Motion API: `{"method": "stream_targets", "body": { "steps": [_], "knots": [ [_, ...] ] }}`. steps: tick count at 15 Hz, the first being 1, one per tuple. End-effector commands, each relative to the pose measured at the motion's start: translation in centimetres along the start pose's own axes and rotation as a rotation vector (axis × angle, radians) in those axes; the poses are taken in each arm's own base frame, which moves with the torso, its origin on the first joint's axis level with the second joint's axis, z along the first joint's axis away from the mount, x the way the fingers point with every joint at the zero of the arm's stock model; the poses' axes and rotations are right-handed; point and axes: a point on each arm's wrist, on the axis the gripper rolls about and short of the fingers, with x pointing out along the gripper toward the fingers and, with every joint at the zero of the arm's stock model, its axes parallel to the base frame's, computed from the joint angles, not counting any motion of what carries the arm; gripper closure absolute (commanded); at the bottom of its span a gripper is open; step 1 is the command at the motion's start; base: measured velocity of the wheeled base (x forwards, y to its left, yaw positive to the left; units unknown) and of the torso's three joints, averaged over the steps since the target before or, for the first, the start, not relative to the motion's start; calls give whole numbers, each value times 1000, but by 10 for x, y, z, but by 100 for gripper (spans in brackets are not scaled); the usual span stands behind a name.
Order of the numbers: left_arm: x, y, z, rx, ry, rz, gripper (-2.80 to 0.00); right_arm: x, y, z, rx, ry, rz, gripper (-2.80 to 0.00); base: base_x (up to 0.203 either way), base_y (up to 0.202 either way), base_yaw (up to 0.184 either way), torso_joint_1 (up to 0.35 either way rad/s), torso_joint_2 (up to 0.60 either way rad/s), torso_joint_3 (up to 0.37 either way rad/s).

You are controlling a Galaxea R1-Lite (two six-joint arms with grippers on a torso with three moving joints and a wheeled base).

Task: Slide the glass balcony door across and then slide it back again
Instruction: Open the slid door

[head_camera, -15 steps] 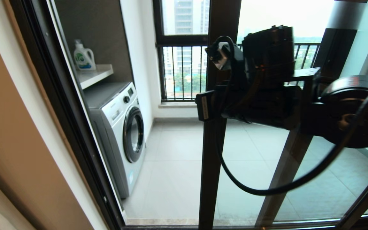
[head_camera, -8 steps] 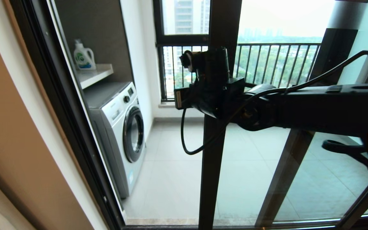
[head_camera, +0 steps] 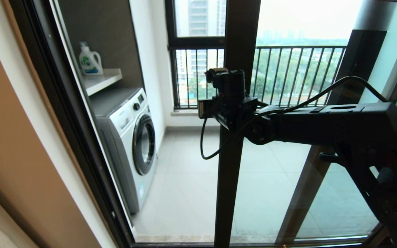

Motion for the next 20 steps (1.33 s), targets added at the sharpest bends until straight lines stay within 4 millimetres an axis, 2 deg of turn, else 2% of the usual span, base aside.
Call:
{"method": "stream_targets", "body": {
  "steps": [1,8,16,20],
  "knots": [
    [0,0,0,1,2,0,0,3,-3,-3,1,2,-8,0,0,0,0,0,0,0],
    [0,0,0,1,2,0,0,9,-27,4,20,-26,-60,0,0,0,0,0,0,0],
    [0,0,0,1,2,0,0,4,-39,12,21,-33,-80,0,0,0,0,0,0,0],
    [0,0,0,1,2,0,0,1,-49,7,14,-4,-100,0,0,0,0,0,0,0]
  ]
}}
